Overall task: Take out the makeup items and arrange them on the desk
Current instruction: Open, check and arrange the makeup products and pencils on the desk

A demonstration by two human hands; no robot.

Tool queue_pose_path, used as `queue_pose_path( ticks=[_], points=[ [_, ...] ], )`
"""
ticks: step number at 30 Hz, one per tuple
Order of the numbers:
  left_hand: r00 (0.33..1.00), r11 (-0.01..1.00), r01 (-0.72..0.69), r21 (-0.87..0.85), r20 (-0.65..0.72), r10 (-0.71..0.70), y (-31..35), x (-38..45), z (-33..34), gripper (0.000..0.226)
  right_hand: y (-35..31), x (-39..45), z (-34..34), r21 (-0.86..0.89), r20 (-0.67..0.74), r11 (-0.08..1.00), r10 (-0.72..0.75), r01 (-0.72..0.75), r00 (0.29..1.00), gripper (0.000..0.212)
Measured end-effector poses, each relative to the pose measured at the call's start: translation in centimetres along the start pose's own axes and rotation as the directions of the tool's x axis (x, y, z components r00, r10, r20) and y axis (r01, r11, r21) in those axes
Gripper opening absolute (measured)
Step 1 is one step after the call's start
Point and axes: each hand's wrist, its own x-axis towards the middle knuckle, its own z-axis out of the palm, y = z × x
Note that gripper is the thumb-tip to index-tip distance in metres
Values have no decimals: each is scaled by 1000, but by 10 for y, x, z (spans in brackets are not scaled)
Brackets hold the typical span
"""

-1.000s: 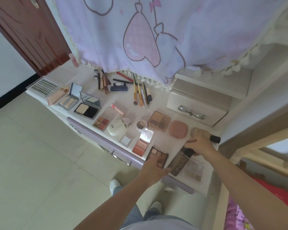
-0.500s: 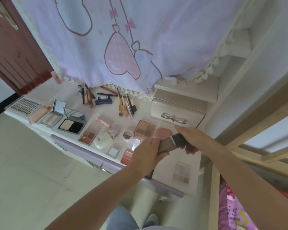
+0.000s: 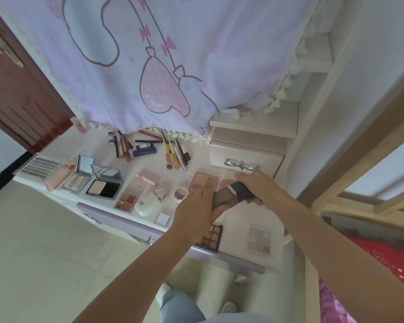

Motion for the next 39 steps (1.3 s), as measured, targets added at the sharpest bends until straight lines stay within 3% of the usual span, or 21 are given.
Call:
queue_pose_path(
  ticks=[2,4,5,8,12,15,18,23,26,30,35,39],
  points=[
    [988,986,141,-85,68,-136,-16,-9,-4,44,8,7,-30,44,-135,999,-18,25,991,26],
    [968,960,249,-131,72,-241,-35,-22,-8,39,16,12,-69,241,-264,970,105,-40,959,24],
    [957,950,288,-116,72,-281,-42,-26,-9,37,18,13,-81,268,-264,961,138,-64,955,29],
    [950,937,310,-163,94,-298,-40,-24,-3,28,17,15,-71,170,-115,985,-11,30,993,30],
    [956,895,288,-340,152,-250,-21,-15,7,23,19,-1,-39,78,70,962,-266,260,961,2],
    [945,842,323,-433,203,-258,-16,-15,14,24,29,-5,-34,104,106,939,-337,327,936,20],
    [931,807,356,-471,248,-266,-14,-16,20,27,35,-4,-32,197,91,925,-347,324,934,28],
    [918,775,378,-507,314,-242,-6,-15,27,39,41,-4,-28,103,225,945,-325,309,918,40],
    [908,760,393,-517,346,-235,-2,-13,31,45,43,-3,-21,77,255,947,-321,311,912,34],
    [876,758,442,-480,414,-248,-2,-15,37,35,53,2,-15,37,280,952,-301,303,911,25],
    [837,708,502,-497,487,-251,1,-20,41,31,65,8,-9,195,319,961,-253,198,913,24],
    [814,662,533,-527,534,-231,1,-23,43,33,65,7,-7,158,323,968,-239,197,916,29]
  ],
)
